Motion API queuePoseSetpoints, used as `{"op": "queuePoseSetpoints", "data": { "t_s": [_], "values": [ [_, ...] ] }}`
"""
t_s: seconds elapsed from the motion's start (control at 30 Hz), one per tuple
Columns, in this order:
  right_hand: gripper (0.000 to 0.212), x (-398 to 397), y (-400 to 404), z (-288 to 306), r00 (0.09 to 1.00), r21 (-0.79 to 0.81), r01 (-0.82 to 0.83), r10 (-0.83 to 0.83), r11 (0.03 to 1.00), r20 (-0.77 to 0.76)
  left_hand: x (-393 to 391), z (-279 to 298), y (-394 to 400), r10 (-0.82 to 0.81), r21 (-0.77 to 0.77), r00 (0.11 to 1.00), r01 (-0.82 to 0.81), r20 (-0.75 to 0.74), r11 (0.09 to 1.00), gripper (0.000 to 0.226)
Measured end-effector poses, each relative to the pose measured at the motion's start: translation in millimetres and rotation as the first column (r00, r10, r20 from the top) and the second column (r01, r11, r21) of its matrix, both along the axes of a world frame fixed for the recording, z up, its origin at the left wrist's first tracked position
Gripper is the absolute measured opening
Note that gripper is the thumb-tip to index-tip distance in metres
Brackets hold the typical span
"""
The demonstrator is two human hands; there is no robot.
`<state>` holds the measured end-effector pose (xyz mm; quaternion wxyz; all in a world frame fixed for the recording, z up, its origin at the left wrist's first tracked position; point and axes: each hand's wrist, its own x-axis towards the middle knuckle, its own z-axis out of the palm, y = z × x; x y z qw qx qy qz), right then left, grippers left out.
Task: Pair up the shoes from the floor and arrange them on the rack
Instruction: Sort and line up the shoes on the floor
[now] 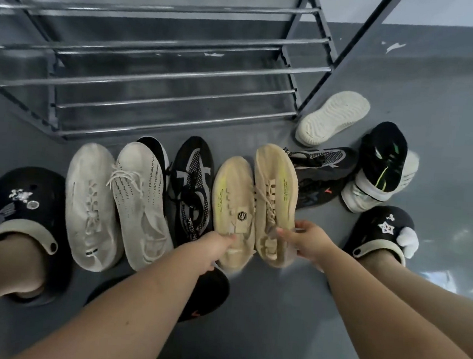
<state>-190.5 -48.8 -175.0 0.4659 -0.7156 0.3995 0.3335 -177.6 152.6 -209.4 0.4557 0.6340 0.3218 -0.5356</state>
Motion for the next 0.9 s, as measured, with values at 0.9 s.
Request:
{"op": "queuePoseSetpoints", "data": {
  "t_s": [0.9],
  "values": [
    [0.039,4.8,10.8,64.0,0.98,-0.004,0.062,-0.06,0.998,0.192,-16.2,54.1,28.6,0.259,-0.14,0.89,-0.221,0.374,0.965,0.054]
  ]
}}
